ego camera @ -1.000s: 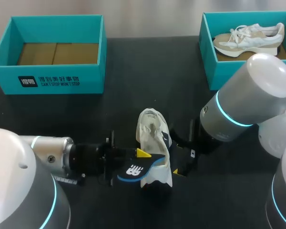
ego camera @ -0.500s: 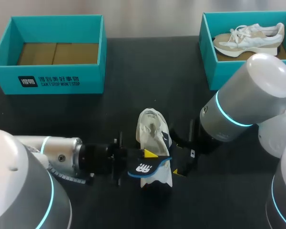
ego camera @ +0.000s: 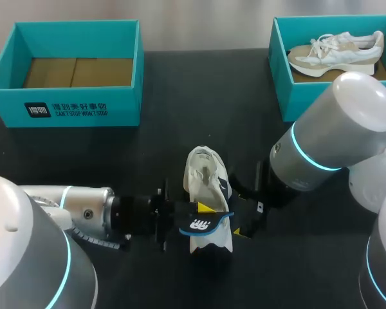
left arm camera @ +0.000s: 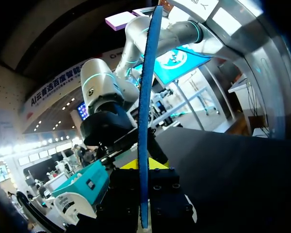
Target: Take the shoe out of the shoebox, open the shoe tongue, remove and reinsert the insole, then place the shoe into the shoebox
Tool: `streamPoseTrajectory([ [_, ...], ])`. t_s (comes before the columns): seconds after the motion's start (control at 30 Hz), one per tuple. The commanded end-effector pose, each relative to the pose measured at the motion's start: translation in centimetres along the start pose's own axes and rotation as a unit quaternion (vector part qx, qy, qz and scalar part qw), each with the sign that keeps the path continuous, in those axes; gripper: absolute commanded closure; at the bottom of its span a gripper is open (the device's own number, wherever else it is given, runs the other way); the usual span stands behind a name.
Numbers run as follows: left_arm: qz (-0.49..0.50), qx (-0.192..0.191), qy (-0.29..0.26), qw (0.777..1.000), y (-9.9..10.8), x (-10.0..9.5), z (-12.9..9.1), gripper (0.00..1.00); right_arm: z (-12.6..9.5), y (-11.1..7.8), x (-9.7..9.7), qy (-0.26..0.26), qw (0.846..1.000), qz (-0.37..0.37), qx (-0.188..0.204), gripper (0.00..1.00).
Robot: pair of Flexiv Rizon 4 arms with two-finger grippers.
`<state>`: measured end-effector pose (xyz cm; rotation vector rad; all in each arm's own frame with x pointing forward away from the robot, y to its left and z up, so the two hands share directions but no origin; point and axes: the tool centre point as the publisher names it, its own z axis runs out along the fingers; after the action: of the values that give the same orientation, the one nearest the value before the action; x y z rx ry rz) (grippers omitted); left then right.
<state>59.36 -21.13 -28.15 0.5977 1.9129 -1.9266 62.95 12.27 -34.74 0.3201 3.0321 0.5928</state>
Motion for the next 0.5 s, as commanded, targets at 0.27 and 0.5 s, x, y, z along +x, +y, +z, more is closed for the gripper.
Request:
streamPoseTrajectory([
  [0.27, -0.01, -0.006, -0.007, 1.0, 0.7, -0.1, -0.1, 1.0, 0.1, 0.0, 0.2, -0.002, 1.0, 0.001, 0.0, 0.0],
  [0.5, -0.017, -0.01, -0.012, 1.0, 1.3, -0.4, -0.1, 1.0, 0.1, 0.0, 0.2, -0.002, 1.0, 0.001, 0.0, 0.0],
])
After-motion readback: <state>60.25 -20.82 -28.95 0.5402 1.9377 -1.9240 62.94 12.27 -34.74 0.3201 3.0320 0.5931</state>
